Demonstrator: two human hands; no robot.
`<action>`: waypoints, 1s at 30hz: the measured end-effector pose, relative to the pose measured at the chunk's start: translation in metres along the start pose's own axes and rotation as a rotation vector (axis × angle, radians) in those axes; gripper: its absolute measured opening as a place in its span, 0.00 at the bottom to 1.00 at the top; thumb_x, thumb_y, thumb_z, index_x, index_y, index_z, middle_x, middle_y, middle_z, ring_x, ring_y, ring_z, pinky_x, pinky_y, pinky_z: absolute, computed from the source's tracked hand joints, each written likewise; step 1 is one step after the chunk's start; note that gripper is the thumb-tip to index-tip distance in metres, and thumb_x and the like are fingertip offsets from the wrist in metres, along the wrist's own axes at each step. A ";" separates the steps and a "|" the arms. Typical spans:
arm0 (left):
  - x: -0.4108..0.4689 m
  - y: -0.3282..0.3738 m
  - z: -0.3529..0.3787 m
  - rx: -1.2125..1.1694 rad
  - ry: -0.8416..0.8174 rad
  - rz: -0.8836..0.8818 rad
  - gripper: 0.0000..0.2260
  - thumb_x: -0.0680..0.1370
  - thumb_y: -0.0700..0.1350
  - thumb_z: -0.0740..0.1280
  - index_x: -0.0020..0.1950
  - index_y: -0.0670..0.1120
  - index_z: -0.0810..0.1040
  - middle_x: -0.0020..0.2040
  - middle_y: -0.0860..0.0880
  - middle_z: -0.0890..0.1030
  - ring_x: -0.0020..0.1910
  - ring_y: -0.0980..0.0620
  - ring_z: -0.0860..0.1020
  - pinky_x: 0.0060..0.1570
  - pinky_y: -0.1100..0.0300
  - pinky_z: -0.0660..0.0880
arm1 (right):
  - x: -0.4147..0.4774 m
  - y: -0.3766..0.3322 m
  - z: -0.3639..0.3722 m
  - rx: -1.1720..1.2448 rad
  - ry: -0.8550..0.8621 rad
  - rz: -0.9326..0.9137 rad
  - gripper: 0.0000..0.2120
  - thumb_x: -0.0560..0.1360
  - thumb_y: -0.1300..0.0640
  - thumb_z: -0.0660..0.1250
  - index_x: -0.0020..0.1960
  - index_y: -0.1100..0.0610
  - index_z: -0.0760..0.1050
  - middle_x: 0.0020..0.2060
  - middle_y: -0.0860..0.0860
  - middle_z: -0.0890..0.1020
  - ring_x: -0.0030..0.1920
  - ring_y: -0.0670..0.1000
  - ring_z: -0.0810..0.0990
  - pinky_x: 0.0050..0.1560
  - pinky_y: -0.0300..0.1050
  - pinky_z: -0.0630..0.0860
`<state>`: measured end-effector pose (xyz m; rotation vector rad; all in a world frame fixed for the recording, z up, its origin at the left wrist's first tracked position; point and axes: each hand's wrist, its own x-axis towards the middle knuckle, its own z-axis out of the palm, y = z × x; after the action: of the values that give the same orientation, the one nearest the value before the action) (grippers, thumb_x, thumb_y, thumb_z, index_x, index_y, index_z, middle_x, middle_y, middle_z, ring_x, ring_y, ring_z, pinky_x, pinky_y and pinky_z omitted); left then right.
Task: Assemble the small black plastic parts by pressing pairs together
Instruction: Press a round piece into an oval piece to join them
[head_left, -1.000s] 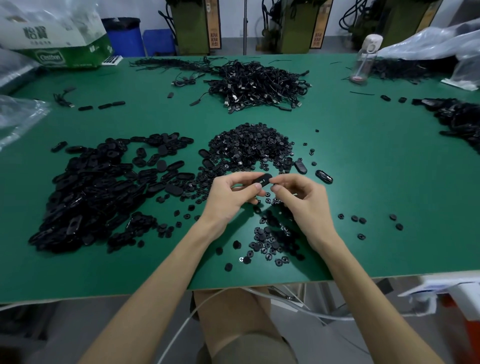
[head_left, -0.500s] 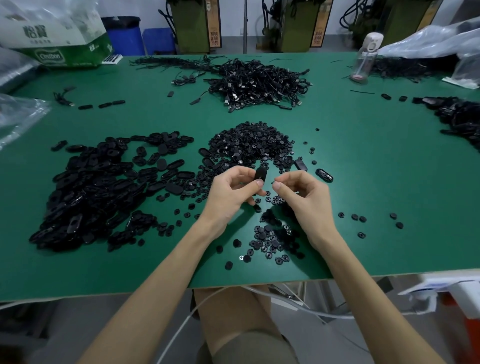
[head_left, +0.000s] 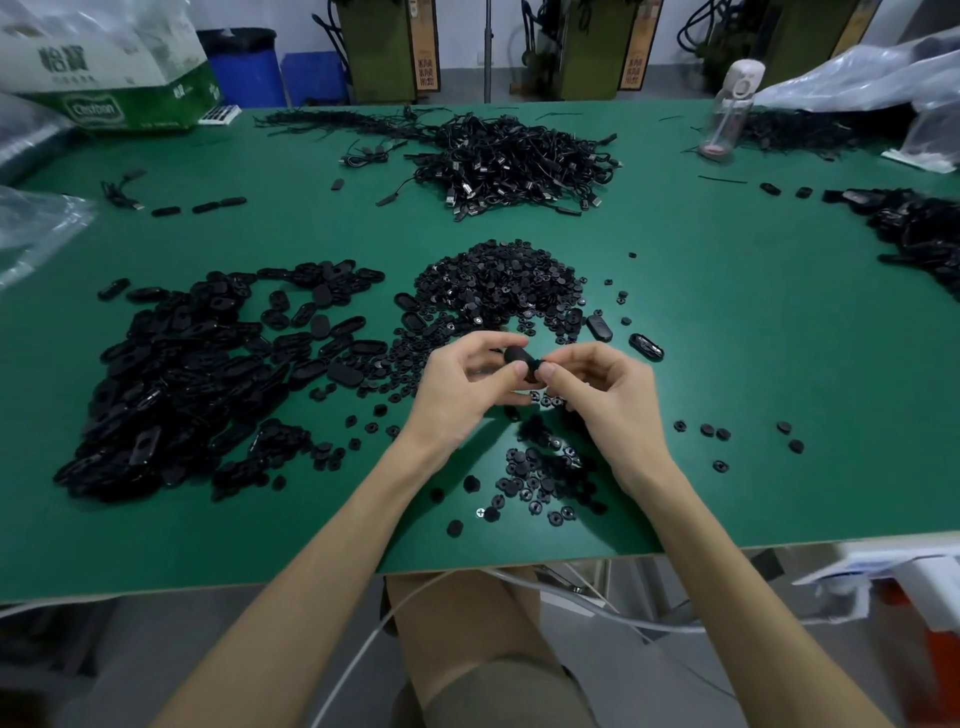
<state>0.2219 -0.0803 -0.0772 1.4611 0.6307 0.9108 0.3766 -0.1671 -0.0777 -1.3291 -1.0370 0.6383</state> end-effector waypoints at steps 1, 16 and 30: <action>0.000 0.000 0.000 -0.011 0.001 -0.008 0.11 0.80 0.32 0.69 0.62 0.38 0.80 0.50 0.40 0.87 0.49 0.42 0.87 0.48 0.53 0.85 | 0.000 0.000 0.000 -0.013 0.007 0.001 0.03 0.76 0.60 0.76 0.49 0.55 0.84 0.41 0.50 0.87 0.42 0.47 0.84 0.46 0.38 0.78; 0.000 0.000 0.003 0.022 -0.009 -0.047 0.08 0.81 0.34 0.70 0.58 0.32 0.81 0.54 0.37 0.85 0.52 0.43 0.86 0.55 0.53 0.83 | -0.002 -0.007 0.004 -0.214 0.074 -0.021 0.04 0.76 0.60 0.76 0.46 0.52 0.84 0.38 0.46 0.86 0.40 0.45 0.83 0.44 0.40 0.79; -0.001 0.004 0.002 0.136 -0.027 -0.035 0.08 0.81 0.37 0.70 0.57 0.33 0.83 0.50 0.40 0.87 0.47 0.43 0.87 0.53 0.55 0.83 | -0.005 -0.006 0.006 -0.287 0.096 -0.061 0.05 0.75 0.60 0.77 0.46 0.53 0.81 0.37 0.46 0.84 0.37 0.45 0.81 0.39 0.35 0.76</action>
<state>0.2224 -0.0830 -0.0732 1.5762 0.7075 0.8331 0.3682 -0.1693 -0.0733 -1.5549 -1.1150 0.3851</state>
